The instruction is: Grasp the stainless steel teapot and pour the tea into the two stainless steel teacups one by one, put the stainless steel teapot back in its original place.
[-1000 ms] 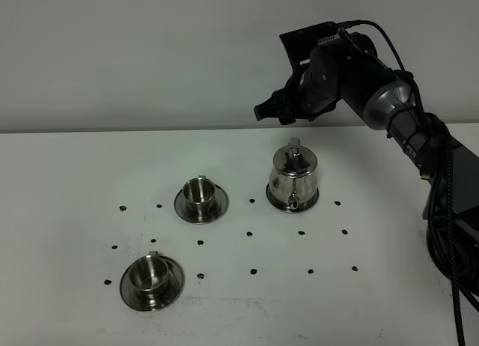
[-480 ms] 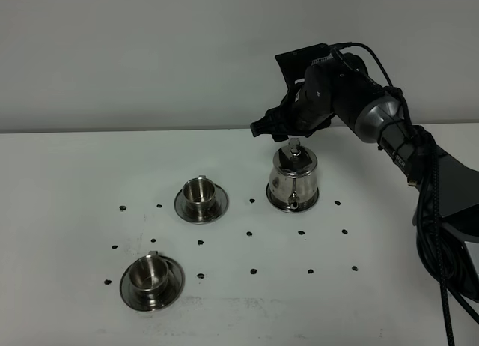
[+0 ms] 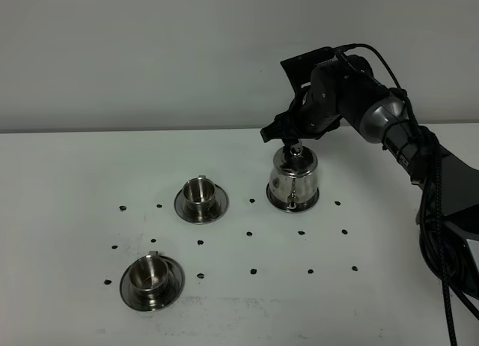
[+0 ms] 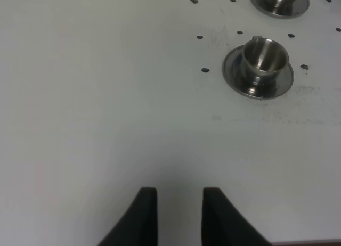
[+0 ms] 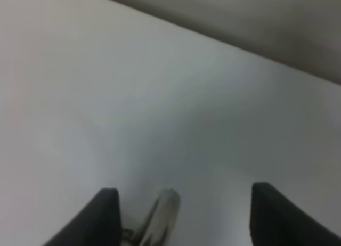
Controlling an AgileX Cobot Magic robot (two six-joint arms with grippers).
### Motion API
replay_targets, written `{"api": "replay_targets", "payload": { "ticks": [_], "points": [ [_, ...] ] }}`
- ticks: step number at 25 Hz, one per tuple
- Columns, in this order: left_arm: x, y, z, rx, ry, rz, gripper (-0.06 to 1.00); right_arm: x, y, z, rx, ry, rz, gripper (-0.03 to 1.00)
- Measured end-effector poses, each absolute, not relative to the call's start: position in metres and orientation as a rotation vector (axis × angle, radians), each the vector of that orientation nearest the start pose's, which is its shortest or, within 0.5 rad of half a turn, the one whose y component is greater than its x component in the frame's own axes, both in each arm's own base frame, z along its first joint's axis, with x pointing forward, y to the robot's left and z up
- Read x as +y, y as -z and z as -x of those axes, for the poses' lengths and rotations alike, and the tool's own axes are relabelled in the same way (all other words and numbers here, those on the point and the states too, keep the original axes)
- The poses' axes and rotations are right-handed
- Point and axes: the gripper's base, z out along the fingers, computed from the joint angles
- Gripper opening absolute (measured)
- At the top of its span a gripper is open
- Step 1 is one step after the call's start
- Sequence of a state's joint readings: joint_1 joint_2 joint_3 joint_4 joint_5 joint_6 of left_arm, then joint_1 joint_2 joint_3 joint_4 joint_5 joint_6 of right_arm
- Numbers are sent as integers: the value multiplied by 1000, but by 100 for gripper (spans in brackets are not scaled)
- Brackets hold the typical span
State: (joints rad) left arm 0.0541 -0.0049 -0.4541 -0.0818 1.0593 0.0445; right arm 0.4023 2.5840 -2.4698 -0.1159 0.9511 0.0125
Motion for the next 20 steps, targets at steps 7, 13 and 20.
{"api": "replay_targets", "payload": {
  "ticks": [7,13,20],
  "points": [
    [-7,-265,0,2081,39,8,24,207,-180,-522,2473,41,566,52],
    [-7,-265,0,2081,39,8,24,200,-180,-524,2479,113,578,52],
    [-7,-265,0,2081,39,8,24,194,-180,-523,2496,195,597,52]
  ]
}}
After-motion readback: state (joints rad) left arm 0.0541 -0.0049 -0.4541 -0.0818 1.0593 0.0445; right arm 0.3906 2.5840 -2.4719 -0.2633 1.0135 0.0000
